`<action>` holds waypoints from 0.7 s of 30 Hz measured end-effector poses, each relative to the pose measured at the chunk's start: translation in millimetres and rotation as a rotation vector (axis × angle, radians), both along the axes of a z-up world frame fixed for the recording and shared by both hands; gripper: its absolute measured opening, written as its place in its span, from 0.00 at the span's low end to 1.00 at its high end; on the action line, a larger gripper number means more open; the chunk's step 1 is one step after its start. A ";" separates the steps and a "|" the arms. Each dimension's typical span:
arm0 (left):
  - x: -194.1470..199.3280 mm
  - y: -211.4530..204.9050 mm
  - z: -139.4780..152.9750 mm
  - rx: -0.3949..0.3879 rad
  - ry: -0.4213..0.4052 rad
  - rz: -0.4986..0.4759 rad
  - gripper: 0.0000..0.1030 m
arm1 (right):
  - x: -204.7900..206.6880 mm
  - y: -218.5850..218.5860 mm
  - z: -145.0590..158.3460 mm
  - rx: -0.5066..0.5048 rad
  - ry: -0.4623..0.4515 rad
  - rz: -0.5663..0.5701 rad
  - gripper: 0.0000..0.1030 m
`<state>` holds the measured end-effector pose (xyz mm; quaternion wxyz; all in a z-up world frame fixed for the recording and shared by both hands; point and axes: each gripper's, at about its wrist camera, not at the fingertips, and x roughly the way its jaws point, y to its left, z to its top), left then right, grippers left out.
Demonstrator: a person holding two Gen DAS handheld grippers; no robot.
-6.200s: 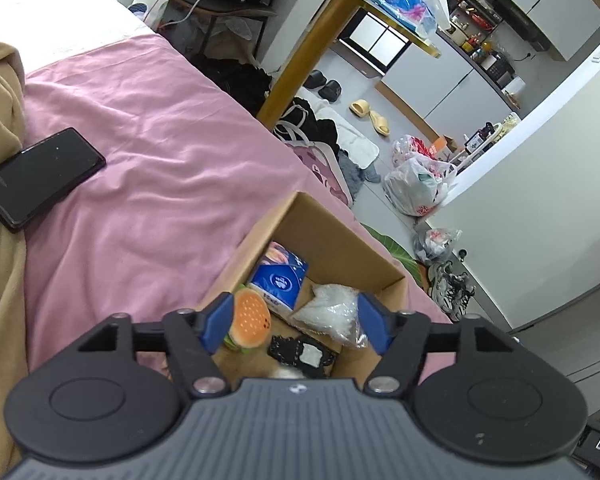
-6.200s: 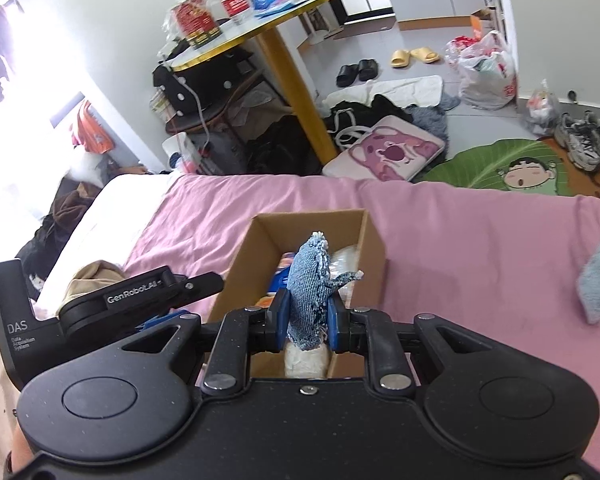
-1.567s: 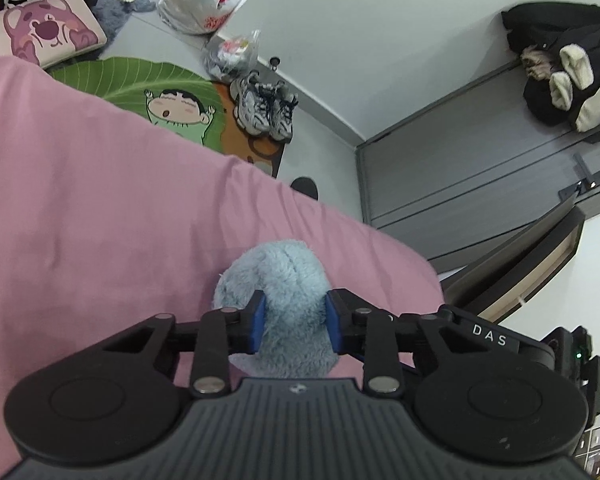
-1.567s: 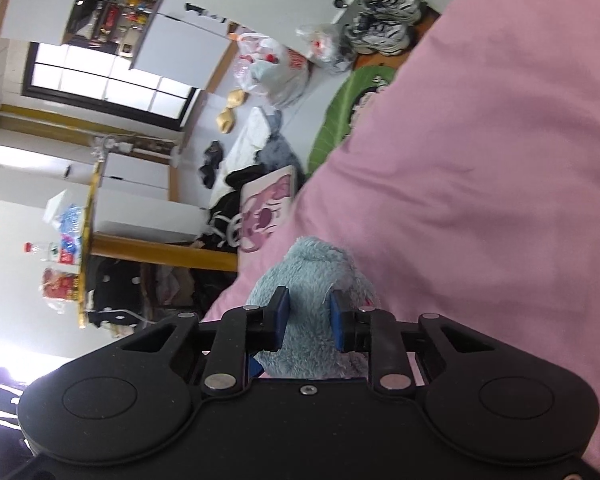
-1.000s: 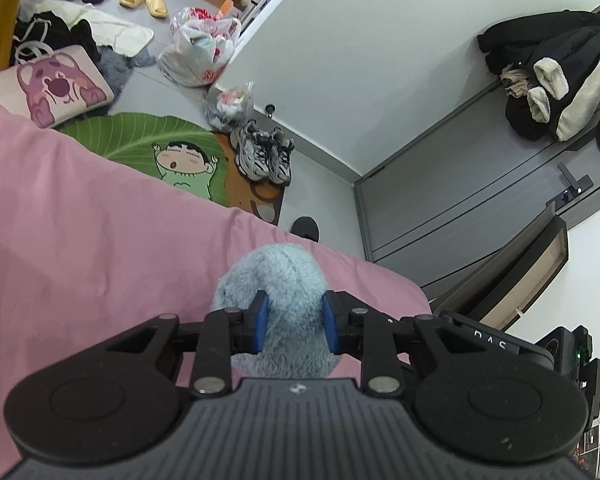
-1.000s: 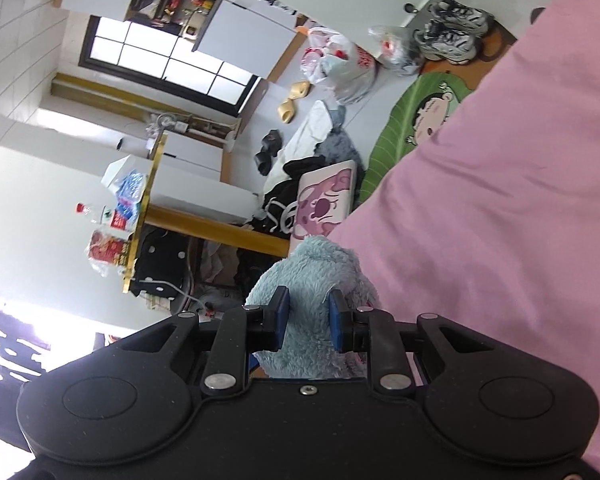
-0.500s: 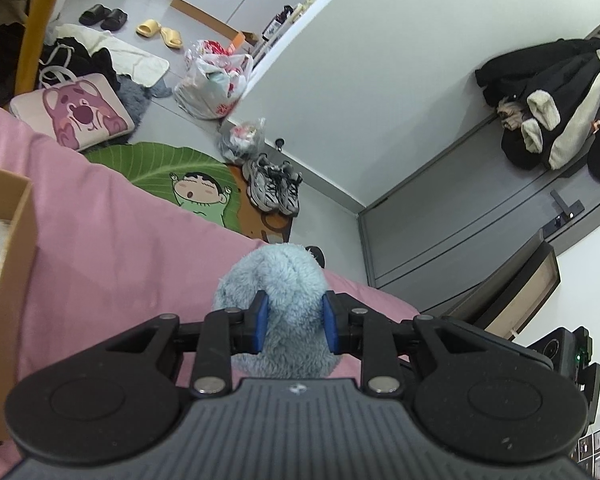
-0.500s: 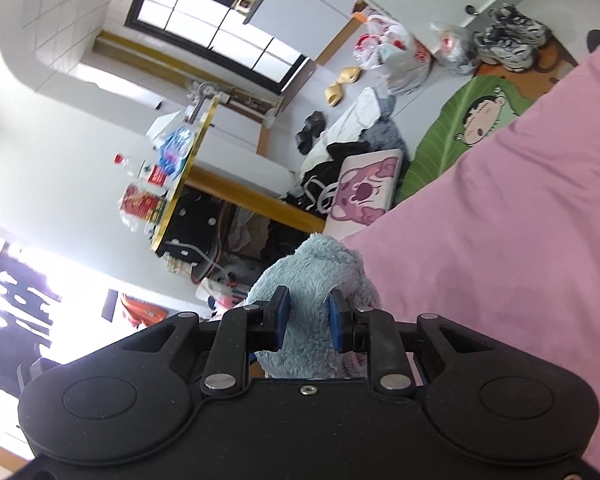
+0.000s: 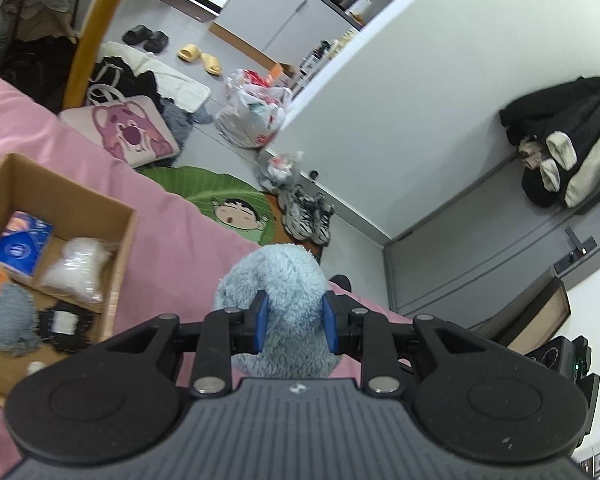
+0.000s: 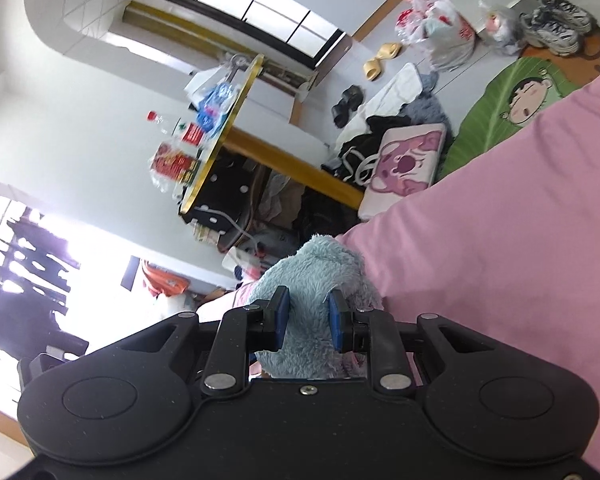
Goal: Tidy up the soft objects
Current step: 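Lift the fluffy plush with both tools and carry it over the box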
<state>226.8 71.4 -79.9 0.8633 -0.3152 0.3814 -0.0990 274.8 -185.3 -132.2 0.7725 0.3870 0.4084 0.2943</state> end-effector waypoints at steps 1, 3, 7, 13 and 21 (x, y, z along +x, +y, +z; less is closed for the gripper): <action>-2.4 4.7 0.7 0.003 0.002 0.009 0.26 | -0.9 4.8 0.5 0.000 -0.001 0.010 0.21; -8.2 15.5 2.0 0.007 0.003 0.027 0.26 | -3.1 15.2 1.6 0.003 -0.002 0.027 0.21; -16.8 36.5 4.7 0.012 0.011 0.071 0.26 | -5.7 38.5 3.0 0.008 0.001 0.063 0.21; -31.3 69.1 2.4 0.019 0.036 0.128 0.26 | -9.0 70.5 -0.4 0.014 0.013 0.118 0.21; -45.6 99.8 1.7 0.020 0.073 0.197 0.26 | -9.9 105.3 -3.9 0.006 0.028 0.173 0.21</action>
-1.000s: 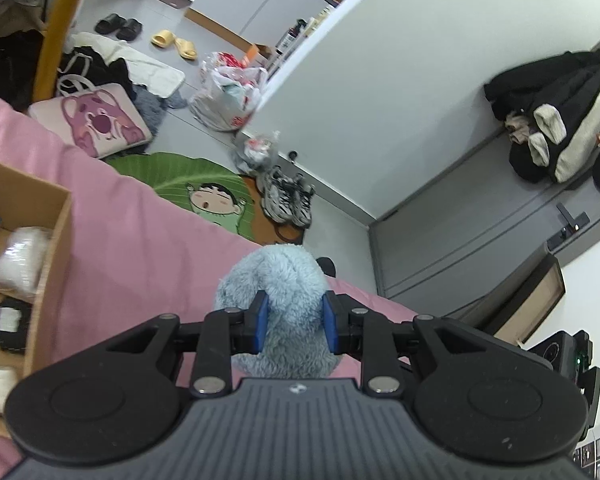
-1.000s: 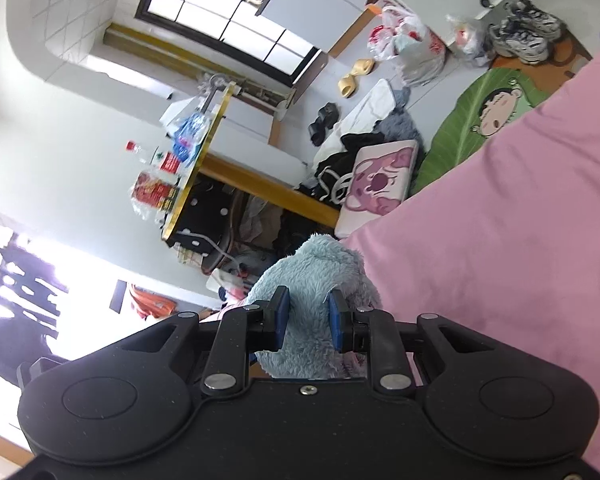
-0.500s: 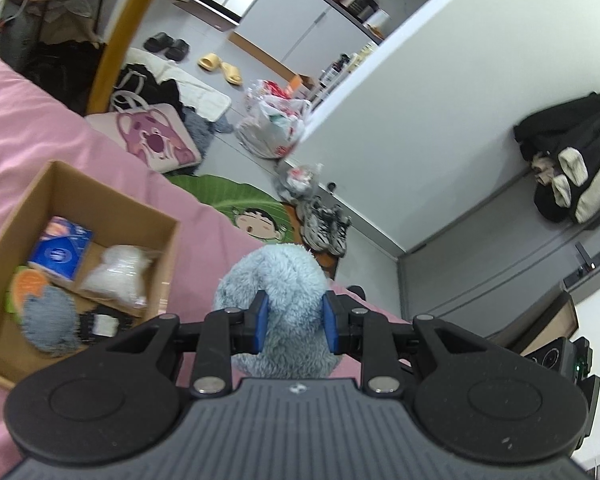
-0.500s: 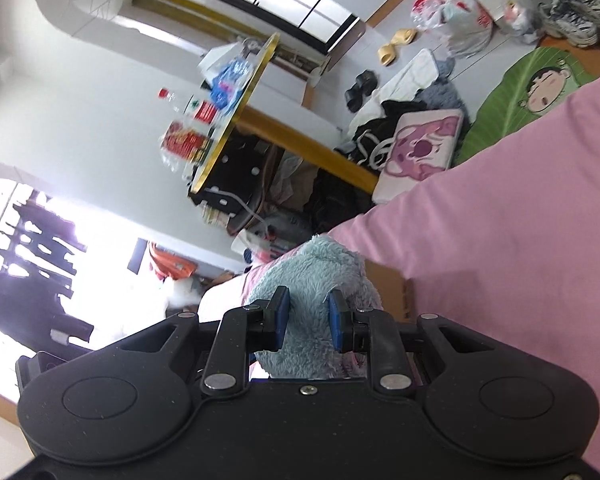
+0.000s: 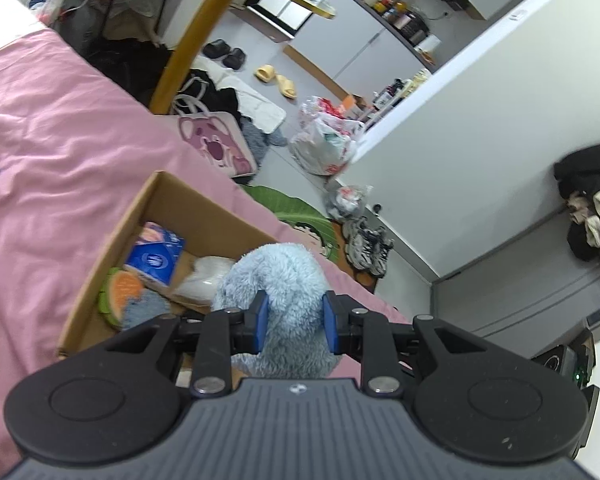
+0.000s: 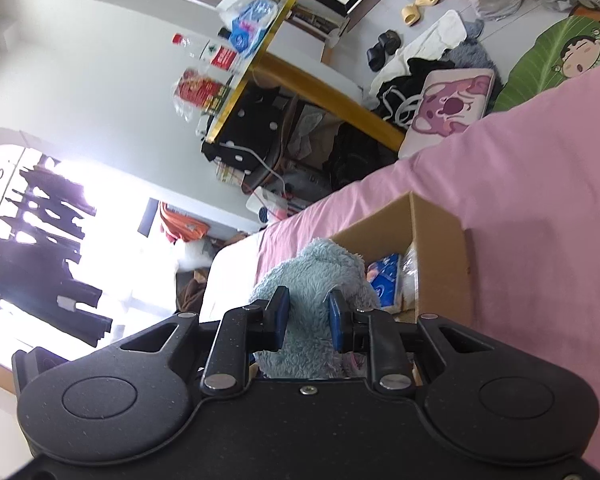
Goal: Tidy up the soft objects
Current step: 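Lift the fluffy plush with both tools and carry it over the box, then lower the fluffy plush into the box and open both tools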
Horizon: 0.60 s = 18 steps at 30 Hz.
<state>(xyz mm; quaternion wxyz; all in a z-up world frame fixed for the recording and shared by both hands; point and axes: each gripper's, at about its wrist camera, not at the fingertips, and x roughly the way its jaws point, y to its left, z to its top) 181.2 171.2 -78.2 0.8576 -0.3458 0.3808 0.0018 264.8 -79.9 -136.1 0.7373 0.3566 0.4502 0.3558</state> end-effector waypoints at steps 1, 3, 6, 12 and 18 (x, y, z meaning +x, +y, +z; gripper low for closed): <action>-1.5 2.4 -0.4 0.001 0.008 0.011 0.26 | -0.4 4.1 -0.6 -0.004 0.002 0.010 0.21; -4.9 8.5 -0.4 0.001 0.024 0.033 0.26 | -0.8 13.1 -1.4 -0.012 0.006 0.026 0.21; -10.5 18.0 -2.1 -0.003 0.045 0.068 0.26 | -2.3 25.2 -1.5 -0.030 0.005 0.051 0.22; -17.8 30.7 -4.3 0.014 0.089 0.125 0.27 | -4.0 46.8 -5.8 -0.053 0.021 0.093 0.22; -20.2 38.0 -10.4 0.011 0.157 0.167 0.30 | -7.0 60.2 -12.1 -0.090 0.040 0.130 0.24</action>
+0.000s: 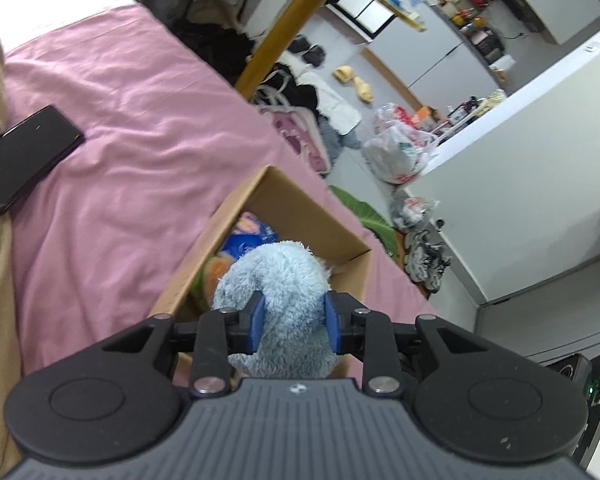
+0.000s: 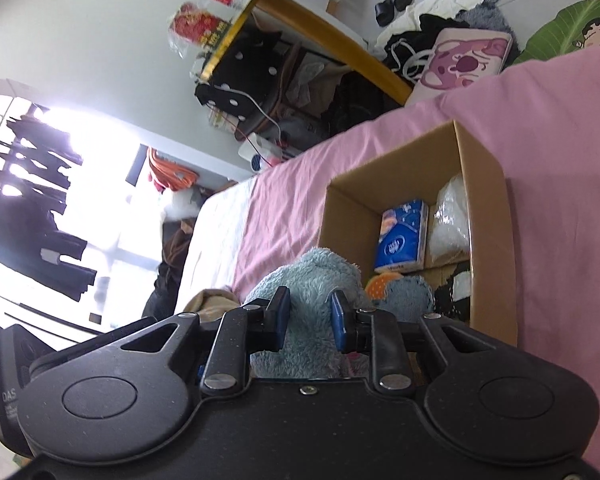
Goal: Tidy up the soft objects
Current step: 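Lower the fluffy plush into the box and open both tools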
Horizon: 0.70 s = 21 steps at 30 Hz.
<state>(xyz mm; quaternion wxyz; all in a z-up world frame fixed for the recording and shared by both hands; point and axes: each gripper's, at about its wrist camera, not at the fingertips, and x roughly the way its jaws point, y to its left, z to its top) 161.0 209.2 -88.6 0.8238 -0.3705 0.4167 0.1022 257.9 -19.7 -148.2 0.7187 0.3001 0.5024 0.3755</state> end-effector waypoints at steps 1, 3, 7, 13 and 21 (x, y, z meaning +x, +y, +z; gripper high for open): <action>0.2 0.0 -0.8 0.002 0.018 0.003 0.31 | 2.1 0.6 -2.2 -0.009 0.010 0.006 0.26; 0.2 0.5 -2.1 -0.003 0.044 0.010 0.34 | 2.2 0.3 -3.7 -0.018 0.026 0.016 0.27; -1.3 1.9 0.8 0.004 0.047 0.017 0.53 | 1.1 -7.9 1.8 -0.021 0.029 0.006 0.45; -2.6 -5.6 13.3 0.028 0.042 0.003 0.64 | -4.0 -23.4 17.3 -0.026 0.004 0.002 0.50; -5.0 -27.7 31.8 0.093 0.019 -0.023 0.79 | -9.2 -57.3 37.3 -0.077 -0.053 -0.020 0.55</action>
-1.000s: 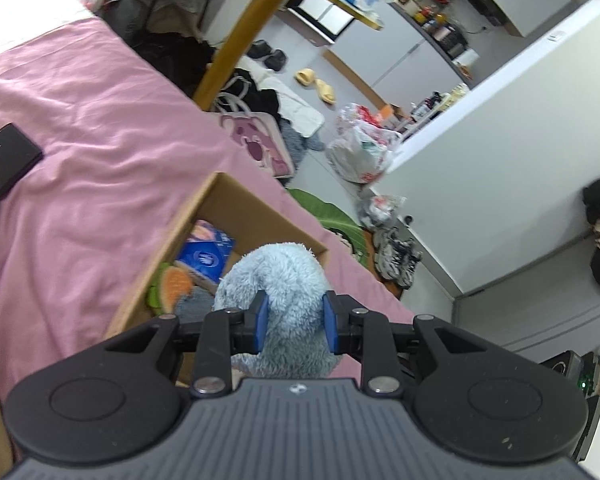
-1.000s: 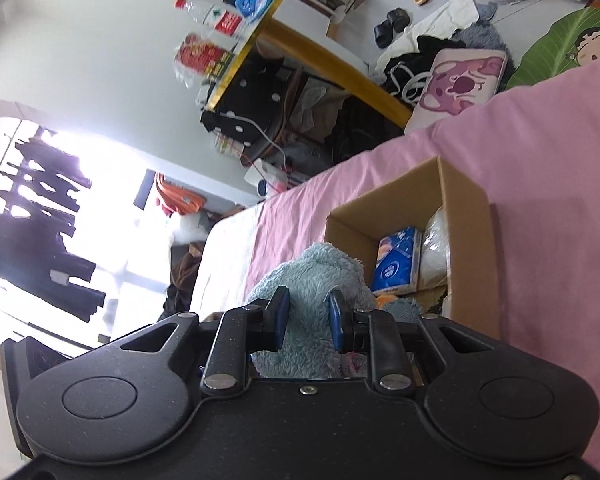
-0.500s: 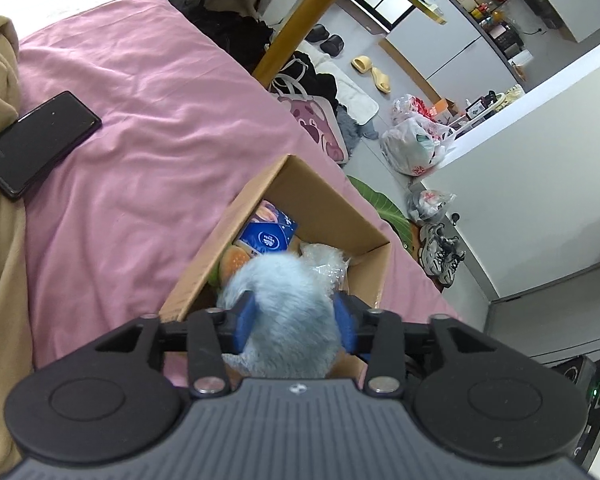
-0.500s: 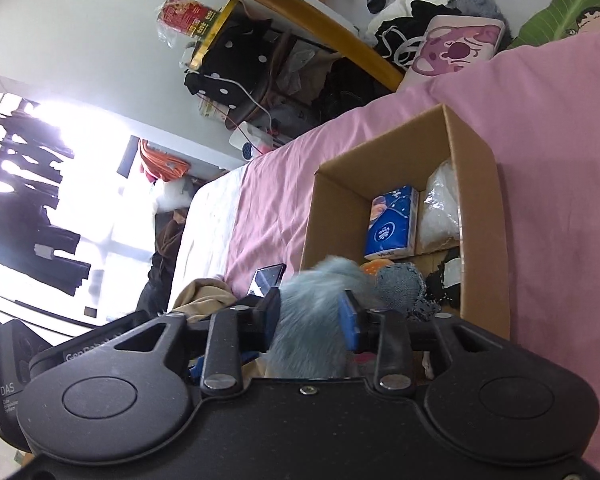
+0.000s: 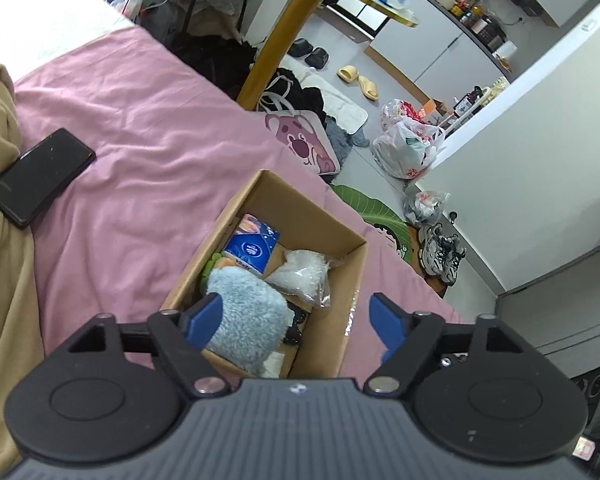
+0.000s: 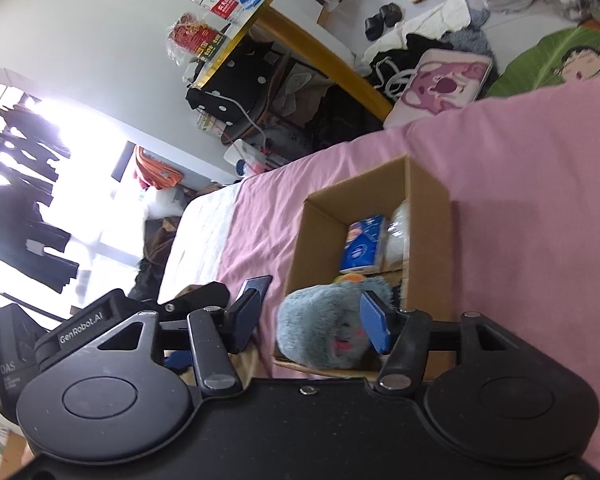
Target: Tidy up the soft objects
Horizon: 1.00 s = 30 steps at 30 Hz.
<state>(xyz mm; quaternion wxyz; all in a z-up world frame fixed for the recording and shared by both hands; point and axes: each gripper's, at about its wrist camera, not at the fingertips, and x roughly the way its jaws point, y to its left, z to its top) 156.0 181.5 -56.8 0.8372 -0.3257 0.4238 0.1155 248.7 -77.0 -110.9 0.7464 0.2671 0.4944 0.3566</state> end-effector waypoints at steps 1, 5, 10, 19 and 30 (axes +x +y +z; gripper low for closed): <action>0.1 -4.6 2.0 0.010 0.000 -0.012 0.80 | -0.5 -5.2 2.1 -0.007 -0.006 -0.004 0.55; 0.5 -21.9 7.5 0.038 0.006 -0.052 0.82 | -3.7 -24.4 10.3 -0.044 -0.039 -0.028 0.59; -1.5 -43.7 19.5 0.083 -0.005 -0.107 0.89 | -11.4 -50.9 23.3 -0.086 -0.076 -0.060 0.66; -15.3 -77.0 43.7 0.137 -0.036 -0.179 0.92 | -33.4 -90.2 57.2 -0.172 -0.176 -0.132 0.85; -49.8 -95.6 65.3 0.144 -0.066 -0.203 0.97 | -73.9 -117.1 88.9 -0.313 -0.294 -0.211 1.00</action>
